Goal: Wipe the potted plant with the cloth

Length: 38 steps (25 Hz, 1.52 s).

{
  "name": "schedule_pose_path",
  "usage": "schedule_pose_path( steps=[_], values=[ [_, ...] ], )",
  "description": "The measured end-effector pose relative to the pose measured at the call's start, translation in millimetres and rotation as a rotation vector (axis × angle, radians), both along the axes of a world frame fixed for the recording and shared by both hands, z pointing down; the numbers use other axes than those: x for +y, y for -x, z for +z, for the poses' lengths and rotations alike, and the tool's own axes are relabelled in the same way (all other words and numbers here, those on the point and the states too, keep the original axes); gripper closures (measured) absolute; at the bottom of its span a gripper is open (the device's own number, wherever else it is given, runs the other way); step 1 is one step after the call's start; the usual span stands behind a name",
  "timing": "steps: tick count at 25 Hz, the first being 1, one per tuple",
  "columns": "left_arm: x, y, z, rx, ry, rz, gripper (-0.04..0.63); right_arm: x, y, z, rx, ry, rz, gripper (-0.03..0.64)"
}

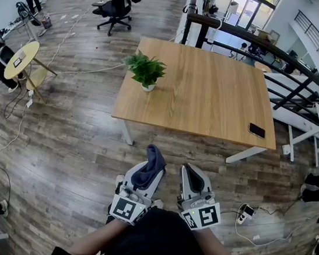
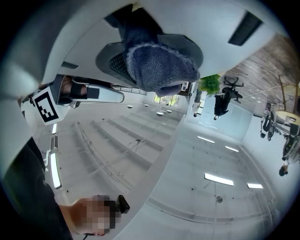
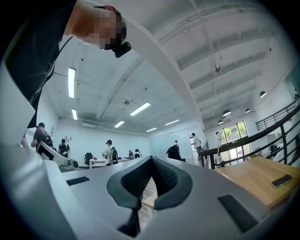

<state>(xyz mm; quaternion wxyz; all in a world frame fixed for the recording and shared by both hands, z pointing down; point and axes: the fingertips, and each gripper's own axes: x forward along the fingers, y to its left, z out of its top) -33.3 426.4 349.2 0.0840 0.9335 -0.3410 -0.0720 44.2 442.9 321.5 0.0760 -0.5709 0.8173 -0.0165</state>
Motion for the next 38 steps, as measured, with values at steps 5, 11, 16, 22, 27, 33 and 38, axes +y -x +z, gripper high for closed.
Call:
schedule_pose_path(
  steps=[5,11,16,22,27,33,38],
  values=[
    [-1.4,3.1,6.0,-0.013,0.013,-0.018,0.423,1.3,-2.1,2.2,0.006,-0.001,0.008,0.6],
    [-0.4,2.6,4.3,-0.007,0.009,-0.016,0.423,2.2,-4.4,8.3,-0.022,0.024,0.008,0.6],
    [3.7,1.3,11.0,-0.031,0.014,-0.003,0.423,6.4,-1.9,15.5,-0.055,0.035,-0.013,0.6],
    [6.4,0.0,14.8,-0.013,0.042,-0.002,0.423,11.5,-5.7,16.0,-0.018,0.023,-0.001,0.6],
    [9.8,5.2,28.2,-0.04,0.047,-0.019,0.423,14.9,-9.5,20.8,-0.038,0.026,0.016,0.6],
    [8.4,8.3,34.6,-0.054,0.07,-0.028,0.423,11.5,-8.5,28.0,-0.048,0.051,0.004,0.6],
    [-9.6,8.1,40.1,-0.064,0.082,-0.028,0.423,-3.1,-21.0,34.8,-0.089,0.079,0.067,0.6]
  ],
)
